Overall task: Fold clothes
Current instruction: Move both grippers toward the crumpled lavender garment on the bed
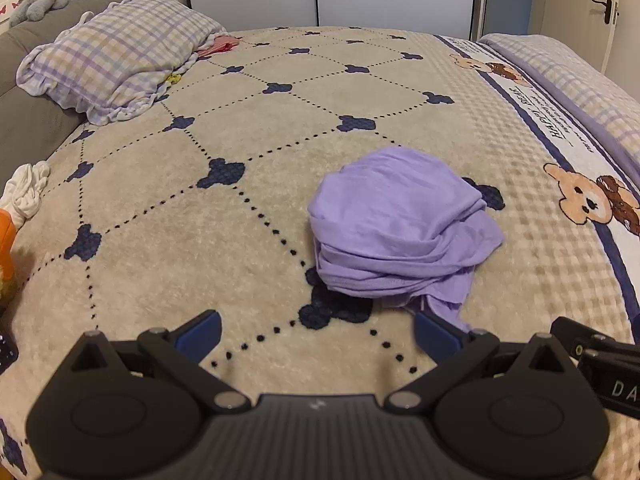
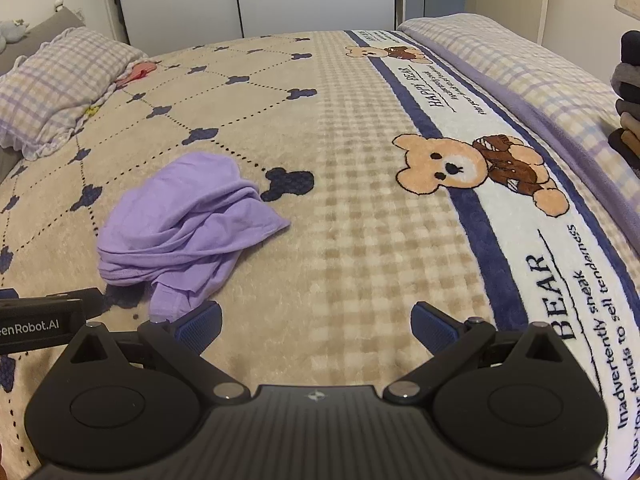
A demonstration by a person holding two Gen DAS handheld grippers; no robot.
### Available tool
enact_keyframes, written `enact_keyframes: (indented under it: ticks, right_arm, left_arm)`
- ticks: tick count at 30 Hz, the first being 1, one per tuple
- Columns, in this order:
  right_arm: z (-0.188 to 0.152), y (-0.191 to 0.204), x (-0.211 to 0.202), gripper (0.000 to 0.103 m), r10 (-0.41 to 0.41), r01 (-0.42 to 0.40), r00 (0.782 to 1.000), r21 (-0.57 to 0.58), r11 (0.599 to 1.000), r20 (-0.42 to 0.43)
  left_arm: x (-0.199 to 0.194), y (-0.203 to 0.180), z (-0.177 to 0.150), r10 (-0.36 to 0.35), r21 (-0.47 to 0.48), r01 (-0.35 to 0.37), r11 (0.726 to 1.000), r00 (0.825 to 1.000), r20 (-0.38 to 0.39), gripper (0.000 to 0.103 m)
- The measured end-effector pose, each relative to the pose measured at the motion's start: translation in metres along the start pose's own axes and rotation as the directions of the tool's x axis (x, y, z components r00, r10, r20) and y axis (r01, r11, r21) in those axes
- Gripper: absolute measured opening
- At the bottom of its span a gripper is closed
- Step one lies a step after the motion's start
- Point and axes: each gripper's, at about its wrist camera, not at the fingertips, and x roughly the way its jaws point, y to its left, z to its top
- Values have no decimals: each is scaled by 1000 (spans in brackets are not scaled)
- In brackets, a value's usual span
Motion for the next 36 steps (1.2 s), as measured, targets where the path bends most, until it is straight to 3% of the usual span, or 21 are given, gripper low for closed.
enact_keyframes:
  ticks: [36]
  right_arm:
    - [-4,2,10,103,22,-20,998,30,999,-62]
  left_arm:
    - [10,4,-10,-21,-26,20,999,999,-36,103]
